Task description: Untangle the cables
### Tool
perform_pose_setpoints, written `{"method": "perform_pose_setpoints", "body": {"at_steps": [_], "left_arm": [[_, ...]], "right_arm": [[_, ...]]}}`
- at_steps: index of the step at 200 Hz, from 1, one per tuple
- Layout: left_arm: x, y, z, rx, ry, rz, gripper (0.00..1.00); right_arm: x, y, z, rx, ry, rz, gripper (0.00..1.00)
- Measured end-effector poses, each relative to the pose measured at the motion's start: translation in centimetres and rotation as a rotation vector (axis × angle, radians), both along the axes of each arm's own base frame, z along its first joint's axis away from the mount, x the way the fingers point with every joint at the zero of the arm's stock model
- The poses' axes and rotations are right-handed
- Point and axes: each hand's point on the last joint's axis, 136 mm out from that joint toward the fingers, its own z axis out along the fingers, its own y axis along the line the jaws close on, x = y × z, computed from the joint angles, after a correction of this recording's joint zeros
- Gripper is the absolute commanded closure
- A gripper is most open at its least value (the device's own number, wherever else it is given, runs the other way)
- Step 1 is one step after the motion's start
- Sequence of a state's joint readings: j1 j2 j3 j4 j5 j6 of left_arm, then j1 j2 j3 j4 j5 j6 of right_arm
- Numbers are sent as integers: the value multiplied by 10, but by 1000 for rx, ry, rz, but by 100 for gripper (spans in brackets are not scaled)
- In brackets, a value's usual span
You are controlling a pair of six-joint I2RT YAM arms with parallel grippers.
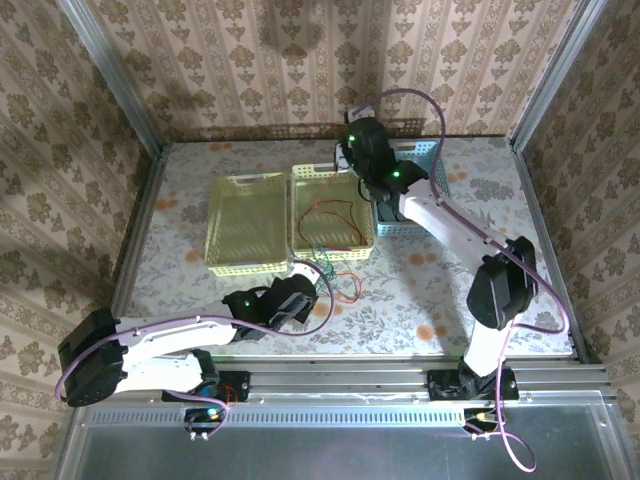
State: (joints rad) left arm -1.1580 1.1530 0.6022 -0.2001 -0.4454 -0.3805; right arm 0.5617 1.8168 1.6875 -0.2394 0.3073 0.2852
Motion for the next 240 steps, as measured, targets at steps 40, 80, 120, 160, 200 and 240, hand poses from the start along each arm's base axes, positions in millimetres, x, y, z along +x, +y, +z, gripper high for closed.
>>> {"method": "perform_pose_setpoints", "body": {"at_steps": [40, 80, 120, 160, 200, 240], "left_arm": [[1, 1, 0, 1, -3, 10, 100], [1, 2, 0, 0, -3, 15, 100], [1, 2, 0, 1, -4, 15, 100], [1, 2, 0, 1, -4, 15, 100], [1, 2, -5, 16, 3, 15, 100], [1, 2, -8, 28, 9, 14, 100]], "right_arm": [[1, 11, -105, -86, 236, -1, 100], [-20, 8, -178, -125, 450, -4, 58], [-33, 6, -184, -137, 510, 16, 49], [-50, -2, -164, -136, 532, 42, 49], [-62, -4, -149, -139, 534, 79, 49], [-48, 3, -184, -213, 612, 84, 50]]}}
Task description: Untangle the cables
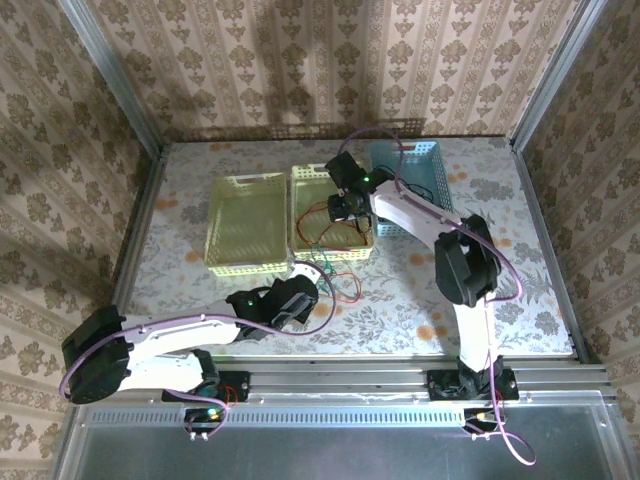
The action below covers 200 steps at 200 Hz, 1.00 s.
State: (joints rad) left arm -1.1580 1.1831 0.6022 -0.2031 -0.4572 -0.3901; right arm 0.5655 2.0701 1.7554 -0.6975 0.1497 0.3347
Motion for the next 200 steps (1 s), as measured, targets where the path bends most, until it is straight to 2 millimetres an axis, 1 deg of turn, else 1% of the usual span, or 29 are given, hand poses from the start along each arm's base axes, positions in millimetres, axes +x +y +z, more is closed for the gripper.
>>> {"method": "perform_pose_setpoints", "body": {"at_steps": [15, 35, 47, 60, 68, 73, 76, 89, 95, 100, 108, 142, 159, 174, 200], "left_arm": [[0, 0, 0, 0, 0, 0, 100], [0, 0, 0, 0, 0, 0, 100], [0, 0, 0, 0, 0, 0, 100], [0, 0, 0, 0, 0, 0, 100], [0, 0, 0, 0, 0, 0, 100], [0, 0, 0, 0, 0, 0, 100], [0, 0, 0, 0, 0, 0, 100], [0, 0, 0, 0, 0, 0, 100], [0, 0, 0, 0, 0, 0, 100], [0, 0, 0, 0, 0, 0, 100], [0, 0, 0, 0, 0, 0, 100], [0, 0, 0, 0, 0, 0, 100], [0, 0, 0, 0, 0, 0, 100], [0, 0, 0, 0, 0, 0, 100], [0, 0, 0, 0, 0, 0, 100]], "right_arm": [[5, 0, -21, -37, 33, 3, 51], [9, -3, -43, -87, 68, 5, 52], [12, -5, -53, -113, 81, 0, 53], [16, -6, -60, -134, 85, -2, 54], [18, -7, -63, -144, 86, -2, 57], [19, -7, -64, -150, 85, -3, 59], [20, -8, -65, -154, 85, -3, 63], [21, -10, -69, -167, 88, 1, 86], [21, -10, -70, -169, 90, 0, 95], [21, -11, -72, -172, 92, -4, 100], [21, -13, -73, -178, 92, -4, 100], [28, -16, -70, -181, 69, -18, 100], [32, -15, -62, -163, 44, -22, 100], [37, -13, -48, -141, 10, -28, 100], [44, -7, -14, -78, -60, -29, 100]]}}
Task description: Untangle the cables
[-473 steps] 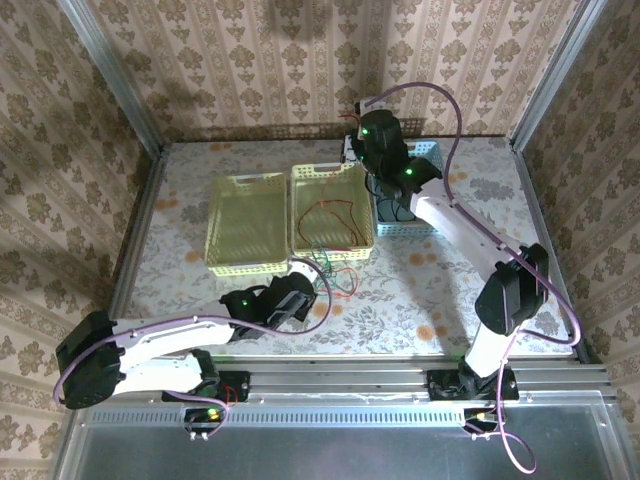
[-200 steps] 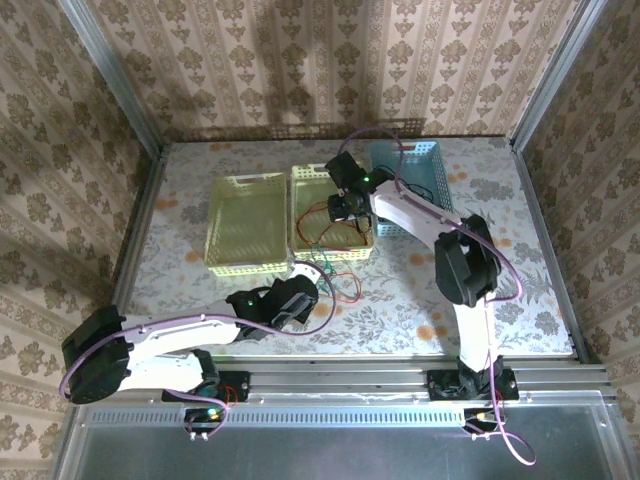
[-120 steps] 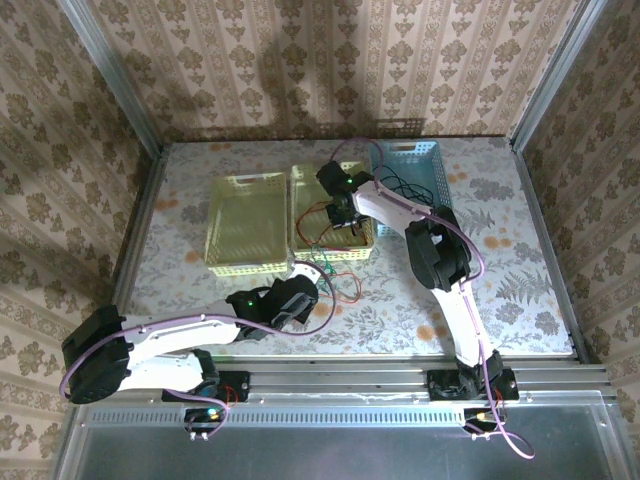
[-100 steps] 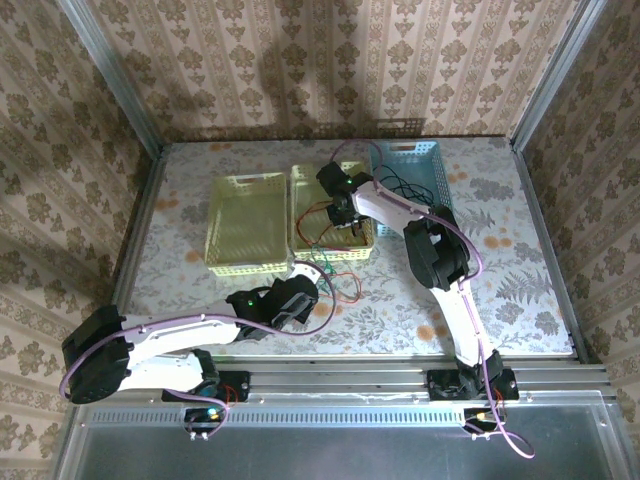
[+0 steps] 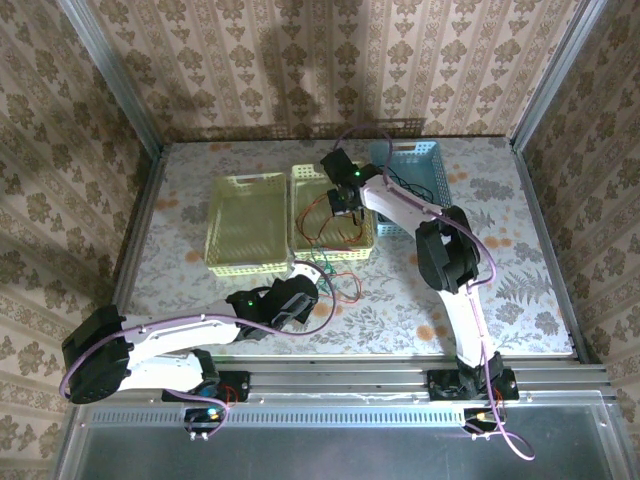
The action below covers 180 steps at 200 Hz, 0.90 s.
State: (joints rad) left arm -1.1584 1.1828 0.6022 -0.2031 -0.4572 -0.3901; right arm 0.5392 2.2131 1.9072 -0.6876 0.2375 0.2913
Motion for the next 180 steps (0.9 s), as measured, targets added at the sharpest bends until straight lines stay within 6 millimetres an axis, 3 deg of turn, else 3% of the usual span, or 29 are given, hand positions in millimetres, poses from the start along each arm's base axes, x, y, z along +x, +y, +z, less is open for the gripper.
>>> {"method": "perform_pose_setpoints", "body": {"at_steps": [29, 65, 101, 115, 151, 180], "left_arm": [[0, 0, 0, 0, 0, 0, 100], [0, 0, 5, -17, -8, 0, 100], [0, 0, 6, -21, -9, 0, 100], [0, 0, 6, -21, -9, 0, 100], [0, 0, 6, -21, -9, 0, 100], [0, 0, 6, -21, -9, 0, 100]], "right_arm": [[-2, 8, 31, 74, -45, 17, 100], [-21, 2, 41, 123, -46, 32, 100], [-5, -7, 56, 178, -86, -2, 100], [8, -10, 76, 202, -132, -14, 100], [39, -12, 151, 271, -315, -40, 100], [46, -10, 179, 299, -379, -46, 100]]}}
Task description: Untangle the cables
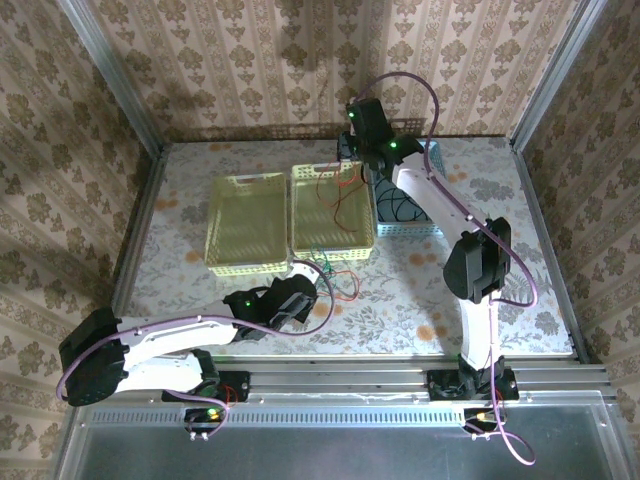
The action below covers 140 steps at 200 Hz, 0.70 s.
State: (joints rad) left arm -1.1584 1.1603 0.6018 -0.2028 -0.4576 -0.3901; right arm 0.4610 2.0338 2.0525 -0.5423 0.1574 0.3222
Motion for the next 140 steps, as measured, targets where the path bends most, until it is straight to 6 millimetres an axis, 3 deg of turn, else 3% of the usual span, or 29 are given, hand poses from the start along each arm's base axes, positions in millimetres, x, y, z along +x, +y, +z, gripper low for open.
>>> {"method": "perform_pose_setpoints", "body": {"at_steps": [22, 47, 80, 103, 125, 132, 140], "left_arm": [[0, 0, 0, 0, 0, -2, 100], [0, 0, 0, 0, 0, -2, 100], [0, 0, 0, 0, 0, -2, 100], [-1, 0, 0, 1, 1, -2, 100], [-1, 0, -1, 2, 2, -3, 100], [-1, 0, -1, 2, 2, -3, 100], [-1, -1, -1, 1, 3, -5, 100]], "right_arm": [[5, 2, 2, 13, -7, -6, 100], [7, 6, -23, 11, 42, -8, 100], [-12, 9, -94, -14, 186, 3, 100], [-42, 12, -153, -42, 317, 20, 100], [-66, 13, -190, -47, 408, 23, 100], [-73, 14, -197, -46, 429, 24, 95], [-77, 15, -202, -43, 444, 21, 81]]}}
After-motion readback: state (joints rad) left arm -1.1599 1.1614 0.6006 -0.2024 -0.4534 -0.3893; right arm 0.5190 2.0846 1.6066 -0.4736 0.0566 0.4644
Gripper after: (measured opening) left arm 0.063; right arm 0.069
